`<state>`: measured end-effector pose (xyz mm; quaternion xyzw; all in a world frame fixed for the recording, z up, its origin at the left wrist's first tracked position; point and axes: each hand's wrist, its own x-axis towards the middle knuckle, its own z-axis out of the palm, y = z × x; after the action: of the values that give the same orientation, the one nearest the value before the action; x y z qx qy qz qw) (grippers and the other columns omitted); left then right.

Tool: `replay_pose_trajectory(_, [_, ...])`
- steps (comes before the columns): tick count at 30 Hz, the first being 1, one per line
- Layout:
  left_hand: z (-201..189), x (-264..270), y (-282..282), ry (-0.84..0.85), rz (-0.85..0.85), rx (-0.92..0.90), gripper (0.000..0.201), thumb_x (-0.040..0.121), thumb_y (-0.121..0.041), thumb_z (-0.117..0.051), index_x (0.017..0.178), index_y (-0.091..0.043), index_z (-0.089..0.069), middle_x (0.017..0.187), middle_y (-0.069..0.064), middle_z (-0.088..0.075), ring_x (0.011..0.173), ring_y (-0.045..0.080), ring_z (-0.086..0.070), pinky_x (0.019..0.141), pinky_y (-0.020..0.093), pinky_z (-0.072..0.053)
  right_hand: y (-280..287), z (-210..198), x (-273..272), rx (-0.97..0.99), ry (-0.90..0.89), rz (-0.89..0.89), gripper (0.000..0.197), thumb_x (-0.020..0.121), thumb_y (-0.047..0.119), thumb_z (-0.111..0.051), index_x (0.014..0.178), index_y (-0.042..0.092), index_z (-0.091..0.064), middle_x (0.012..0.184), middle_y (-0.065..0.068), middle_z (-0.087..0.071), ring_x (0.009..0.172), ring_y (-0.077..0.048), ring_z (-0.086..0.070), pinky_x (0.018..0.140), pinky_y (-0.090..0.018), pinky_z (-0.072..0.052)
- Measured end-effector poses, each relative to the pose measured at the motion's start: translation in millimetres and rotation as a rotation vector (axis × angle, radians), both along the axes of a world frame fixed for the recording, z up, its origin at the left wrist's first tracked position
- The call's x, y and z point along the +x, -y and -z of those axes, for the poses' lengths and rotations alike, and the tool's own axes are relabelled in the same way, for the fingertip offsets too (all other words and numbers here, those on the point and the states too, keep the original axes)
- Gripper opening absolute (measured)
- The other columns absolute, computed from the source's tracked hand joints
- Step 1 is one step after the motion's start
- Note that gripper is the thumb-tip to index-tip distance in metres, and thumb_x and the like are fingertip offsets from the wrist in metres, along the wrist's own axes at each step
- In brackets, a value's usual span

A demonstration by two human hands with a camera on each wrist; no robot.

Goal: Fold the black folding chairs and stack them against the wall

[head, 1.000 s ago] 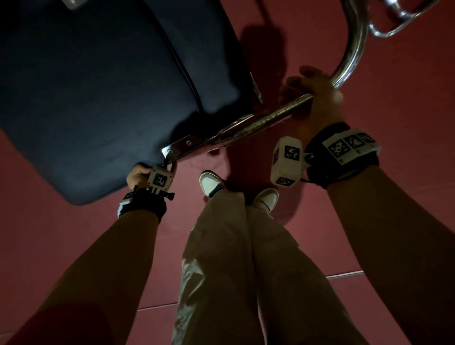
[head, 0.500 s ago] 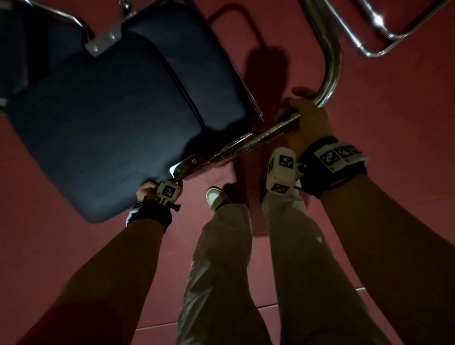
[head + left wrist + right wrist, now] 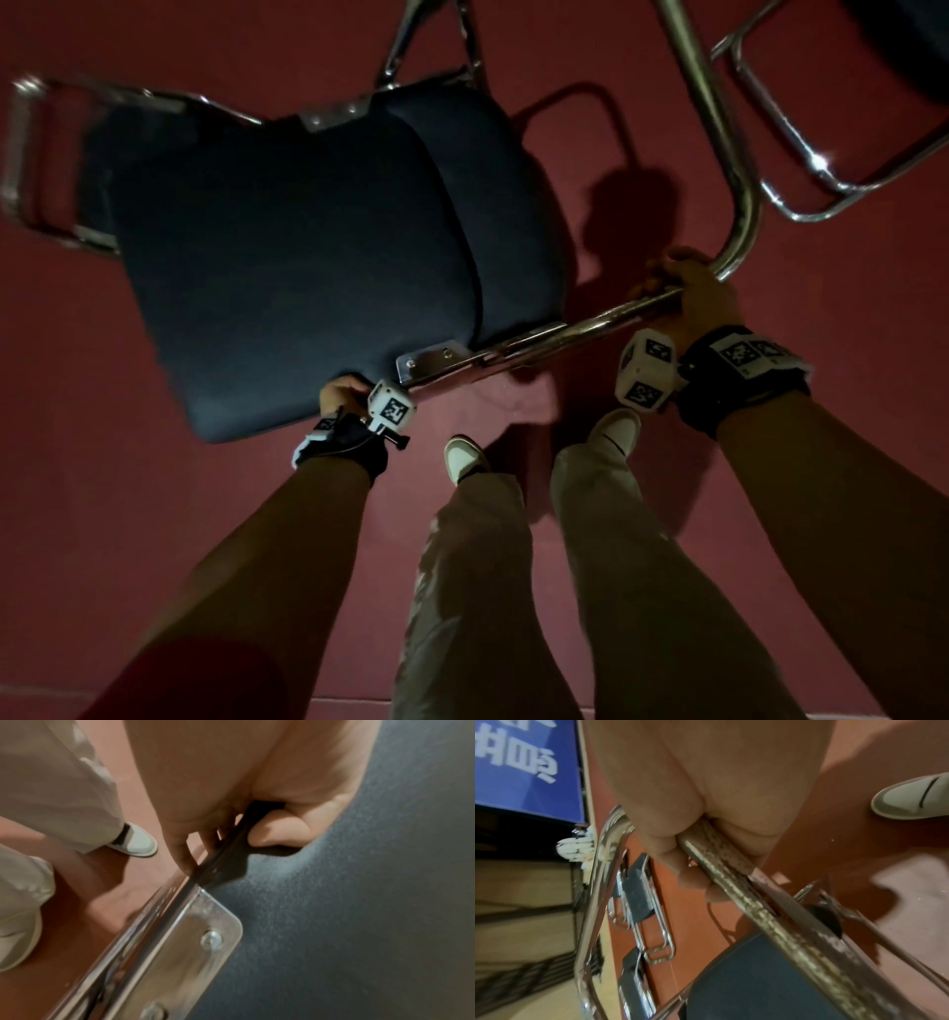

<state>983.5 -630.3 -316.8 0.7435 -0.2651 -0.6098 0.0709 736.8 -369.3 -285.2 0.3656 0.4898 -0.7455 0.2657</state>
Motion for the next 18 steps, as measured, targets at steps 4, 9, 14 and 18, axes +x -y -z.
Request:
replay_pose_trajectory(4, [-57,-38,-24,-0.133,0.04,-0.012,0.014,0.055,-0.004,-0.044,0.05,-0.015,-0.037,0.045,0.0,-0.044,0.034,0.018,-0.046,0.044,0.014,-0.041,-19,0,-25,-0.02,0.079,0.02,0.017,0.093,-0.001,-0.045,0.092,0.013,-0.054,0.07,-0.005,-0.057,0.049,-0.014,-0.053,0.053,-0.026,-0.052])
replay_pose_trajectory(9, [-82,-64,-36,-0.161,0.078,-0.019,0.03,0.068,-0.001,-0.043,0.042,-0.016,-0.044,0.05,0.0,-0.05,0.043,0.019,-0.052,0.066,0.03,-0.045,-40,5,-45,-0.05,0.158,0.059,0.017,0.096,0.001,-0.044,0.09,0.014,-0.053,0.063,-0.003,-0.057,0.045,-0.014,-0.054,0.052,-0.025,-0.053])
replay_pose_trajectory(14, [-82,-89,-33,-0.203,0.126,-0.039,0.015,0.074,-0.009,-0.049,0.063,-0.019,-0.047,0.08,-0.001,-0.057,0.071,0.02,-0.057,0.078,0.033,-0.05,-56,15,-54,-0.064,0.186,0.066,0.016,0.096,0.002,-0.042,0.088,0.013,-0.05,0.051,0.0,-0.052,0.043,-0.017,-0.055,0.049,-0.023,-0.052])
replay_pose_trajectory(18, [-88,-111,-29,-0.114,0.204,-0.072,0.008,0.067,-0.014,-0.052,0.068,-0.02,-0.047,0.094,0.001,-0.058,0.085,0.023,-0.054,0.09,0.036,-0.044,-66,19,-51,-0.066,0.214,0.099,0.019,0.096,0.003,-0.041,0.081,0.013,-0.048,0.051,0.0,-0.054,0.052,-0.02,-0.054,0.054,-0.024,-0.052])
